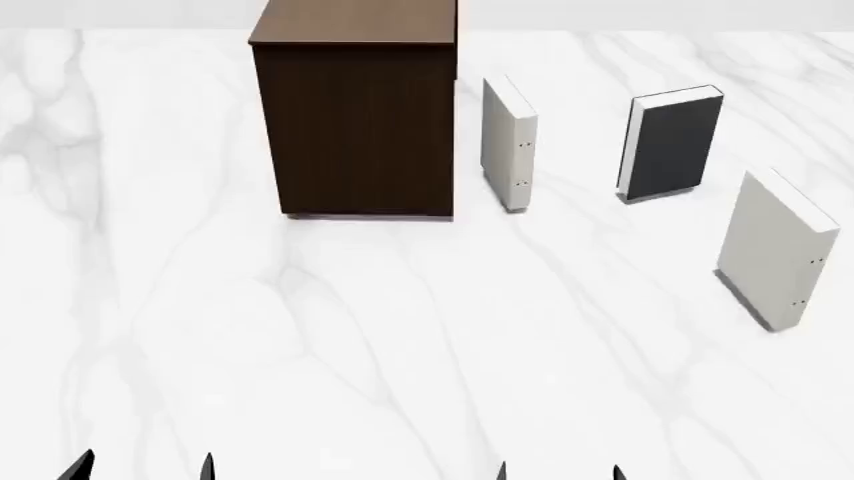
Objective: Pick up the book in the middle and place it on the cabinet shelf.
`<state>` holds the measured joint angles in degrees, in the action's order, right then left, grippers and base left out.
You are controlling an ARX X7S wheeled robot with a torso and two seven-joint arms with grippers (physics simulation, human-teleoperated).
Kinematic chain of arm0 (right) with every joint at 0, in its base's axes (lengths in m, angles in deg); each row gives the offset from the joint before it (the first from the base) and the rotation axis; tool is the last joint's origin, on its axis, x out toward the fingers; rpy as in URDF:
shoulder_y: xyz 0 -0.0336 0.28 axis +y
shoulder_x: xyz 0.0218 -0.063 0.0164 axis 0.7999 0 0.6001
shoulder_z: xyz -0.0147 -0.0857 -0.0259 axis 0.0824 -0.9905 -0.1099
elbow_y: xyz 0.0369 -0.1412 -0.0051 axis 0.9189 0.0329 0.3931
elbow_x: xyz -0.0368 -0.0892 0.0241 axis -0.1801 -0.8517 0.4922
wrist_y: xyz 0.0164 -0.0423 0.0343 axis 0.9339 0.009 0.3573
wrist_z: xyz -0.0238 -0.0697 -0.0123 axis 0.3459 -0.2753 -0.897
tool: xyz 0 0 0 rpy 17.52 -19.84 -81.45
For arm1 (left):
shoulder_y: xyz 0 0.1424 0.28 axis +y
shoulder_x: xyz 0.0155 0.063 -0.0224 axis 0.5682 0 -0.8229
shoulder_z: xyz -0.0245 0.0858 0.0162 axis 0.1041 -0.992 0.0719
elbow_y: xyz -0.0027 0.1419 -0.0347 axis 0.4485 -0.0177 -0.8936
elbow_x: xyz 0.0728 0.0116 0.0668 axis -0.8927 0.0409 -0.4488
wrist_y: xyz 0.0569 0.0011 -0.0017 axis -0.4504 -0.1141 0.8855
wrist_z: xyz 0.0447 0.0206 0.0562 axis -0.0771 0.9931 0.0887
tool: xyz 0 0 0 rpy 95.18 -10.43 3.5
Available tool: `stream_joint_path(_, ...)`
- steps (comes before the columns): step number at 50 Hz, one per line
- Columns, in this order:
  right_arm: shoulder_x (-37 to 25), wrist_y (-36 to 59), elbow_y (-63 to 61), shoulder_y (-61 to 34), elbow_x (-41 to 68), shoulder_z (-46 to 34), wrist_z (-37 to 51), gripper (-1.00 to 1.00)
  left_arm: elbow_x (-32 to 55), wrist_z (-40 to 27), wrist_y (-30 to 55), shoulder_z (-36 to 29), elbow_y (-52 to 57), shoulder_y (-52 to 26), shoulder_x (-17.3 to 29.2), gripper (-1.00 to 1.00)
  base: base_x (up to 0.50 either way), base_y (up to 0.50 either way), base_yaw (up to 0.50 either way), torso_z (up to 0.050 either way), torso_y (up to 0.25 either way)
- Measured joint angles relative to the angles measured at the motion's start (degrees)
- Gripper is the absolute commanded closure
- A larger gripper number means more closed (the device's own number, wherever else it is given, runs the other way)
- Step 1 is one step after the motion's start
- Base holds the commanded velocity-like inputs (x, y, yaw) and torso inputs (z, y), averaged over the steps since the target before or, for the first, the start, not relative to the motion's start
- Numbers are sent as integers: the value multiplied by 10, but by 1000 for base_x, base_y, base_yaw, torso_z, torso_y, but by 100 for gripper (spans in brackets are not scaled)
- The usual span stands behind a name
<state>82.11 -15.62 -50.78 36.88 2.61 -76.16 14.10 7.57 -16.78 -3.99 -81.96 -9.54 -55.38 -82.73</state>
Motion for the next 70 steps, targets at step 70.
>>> stream_joint_path(70,-74,238,-487,33,-87,-99,130,-100,-40,-98,145,-64,487,73,91,-100,0,0,0,0,0)
